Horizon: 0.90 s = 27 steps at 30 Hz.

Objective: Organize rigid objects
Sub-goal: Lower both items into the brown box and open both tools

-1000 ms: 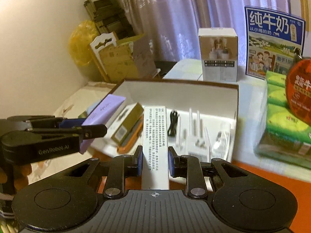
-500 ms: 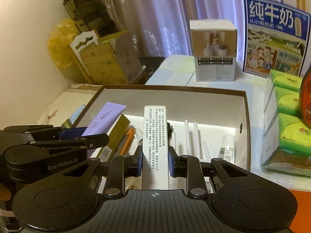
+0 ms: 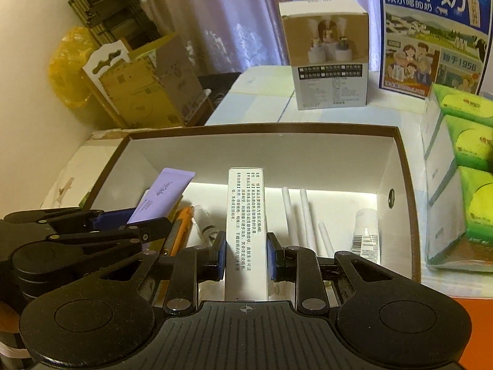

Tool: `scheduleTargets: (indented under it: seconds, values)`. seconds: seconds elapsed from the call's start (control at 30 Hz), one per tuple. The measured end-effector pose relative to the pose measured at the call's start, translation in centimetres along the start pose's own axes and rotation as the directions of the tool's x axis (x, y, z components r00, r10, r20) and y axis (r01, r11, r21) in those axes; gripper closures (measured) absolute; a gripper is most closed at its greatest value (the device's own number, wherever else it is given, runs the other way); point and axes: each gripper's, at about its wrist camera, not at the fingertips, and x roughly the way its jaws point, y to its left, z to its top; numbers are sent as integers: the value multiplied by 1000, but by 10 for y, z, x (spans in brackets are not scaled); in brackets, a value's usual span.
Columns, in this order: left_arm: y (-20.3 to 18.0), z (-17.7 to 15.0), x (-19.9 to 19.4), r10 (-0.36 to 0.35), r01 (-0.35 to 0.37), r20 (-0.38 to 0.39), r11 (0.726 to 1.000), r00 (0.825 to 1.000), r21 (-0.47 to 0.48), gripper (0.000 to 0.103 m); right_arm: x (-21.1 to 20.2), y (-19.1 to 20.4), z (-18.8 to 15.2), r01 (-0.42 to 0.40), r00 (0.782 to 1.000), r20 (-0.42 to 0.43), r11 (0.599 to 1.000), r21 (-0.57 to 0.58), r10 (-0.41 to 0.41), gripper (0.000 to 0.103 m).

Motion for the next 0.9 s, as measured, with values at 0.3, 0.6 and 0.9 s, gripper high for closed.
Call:
scheduleTargets:
  seconds: [0.3, 0.6, 0.9]
  values:
    - [8, 8, 20, -16, 16, -2, 1000, 1000, 5, 75, 16, -1, 7, 28, 999, -17, 999, 28, -28, 81]
    - [25, 10, 17, -33, 33, 2, 999, 999, -12, 65, 20, 5, 12, 45, 999, -22, 998, 38, -44, 81]
    - [32, 6, 5, -47, 47, 24, 999, 999, -11, 55, 14, 13, 23, 64, 994, 84, 995, 74, -70, 80]
